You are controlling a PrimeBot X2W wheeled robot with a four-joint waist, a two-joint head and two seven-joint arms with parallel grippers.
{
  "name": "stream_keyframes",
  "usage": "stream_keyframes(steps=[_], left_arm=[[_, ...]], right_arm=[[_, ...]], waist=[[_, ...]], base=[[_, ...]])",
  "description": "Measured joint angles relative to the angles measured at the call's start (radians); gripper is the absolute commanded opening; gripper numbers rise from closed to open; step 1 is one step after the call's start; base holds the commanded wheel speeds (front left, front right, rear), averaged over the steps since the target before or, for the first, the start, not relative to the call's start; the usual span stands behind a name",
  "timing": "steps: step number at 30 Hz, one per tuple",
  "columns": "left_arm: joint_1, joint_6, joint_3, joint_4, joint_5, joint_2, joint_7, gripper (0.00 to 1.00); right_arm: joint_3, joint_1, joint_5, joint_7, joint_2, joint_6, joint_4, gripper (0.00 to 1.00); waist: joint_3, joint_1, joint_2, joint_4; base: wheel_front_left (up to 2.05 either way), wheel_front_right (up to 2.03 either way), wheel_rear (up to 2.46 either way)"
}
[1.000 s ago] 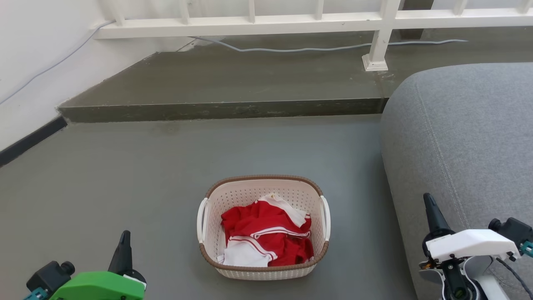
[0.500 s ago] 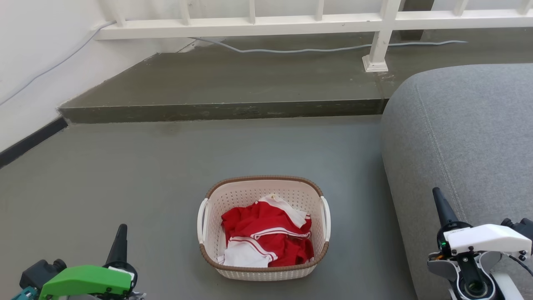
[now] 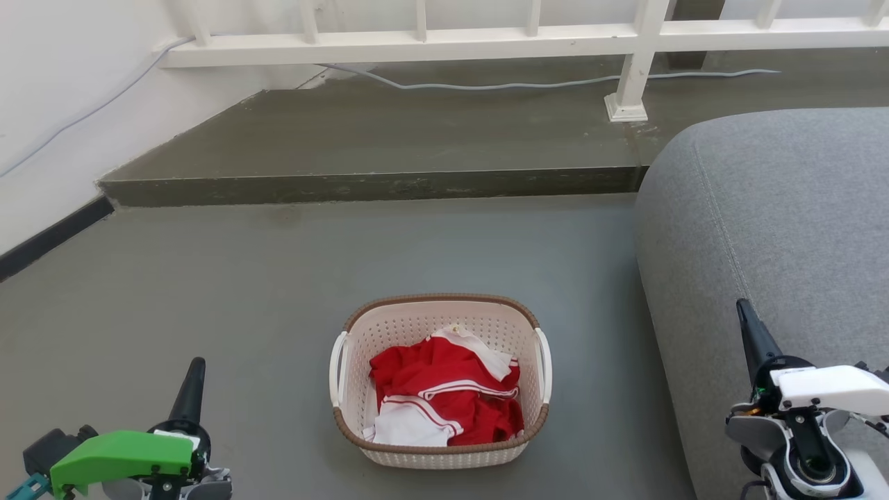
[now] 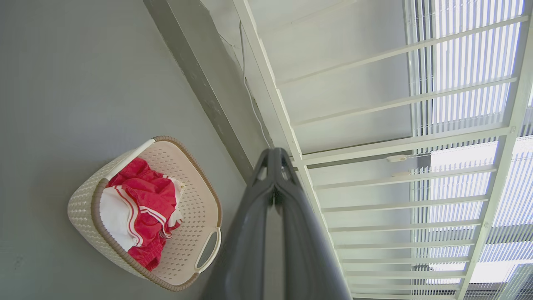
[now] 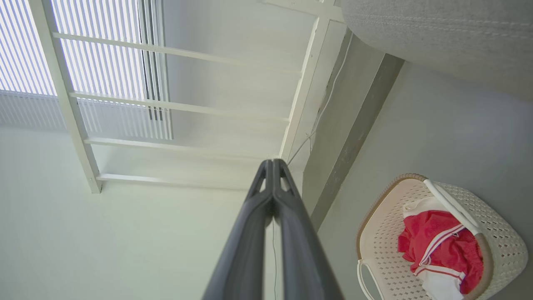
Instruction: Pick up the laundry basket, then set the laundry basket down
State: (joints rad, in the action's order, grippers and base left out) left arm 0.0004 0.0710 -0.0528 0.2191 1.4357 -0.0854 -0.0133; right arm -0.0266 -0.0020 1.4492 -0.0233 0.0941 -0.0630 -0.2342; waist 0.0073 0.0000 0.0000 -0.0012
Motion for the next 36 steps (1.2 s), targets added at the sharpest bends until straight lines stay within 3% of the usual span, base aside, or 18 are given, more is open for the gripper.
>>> stream_keyframes(steps=[18,36], left_arm=[[-0.034,0.041,0.038,0.031,0.238,-0.002,0.049,0.00],[-0.042,0.045,0.044,0.040,0.239,-0.003,0.049,0.00]], right_arm=[[0.056,-0.037,0.230,0.045,0.007,-0.045,-0.016,0.00],[0.058,-0.041,0.233,0.052,0.007,-0.051,-0.027,0.00]], waist=[[-0.004,0.0000,0.0000,0.001],[-0.004,0.0000,0.0000,0.001]], base=[[0.00,0.00,0.00],[0.00,0.00,0.00]])
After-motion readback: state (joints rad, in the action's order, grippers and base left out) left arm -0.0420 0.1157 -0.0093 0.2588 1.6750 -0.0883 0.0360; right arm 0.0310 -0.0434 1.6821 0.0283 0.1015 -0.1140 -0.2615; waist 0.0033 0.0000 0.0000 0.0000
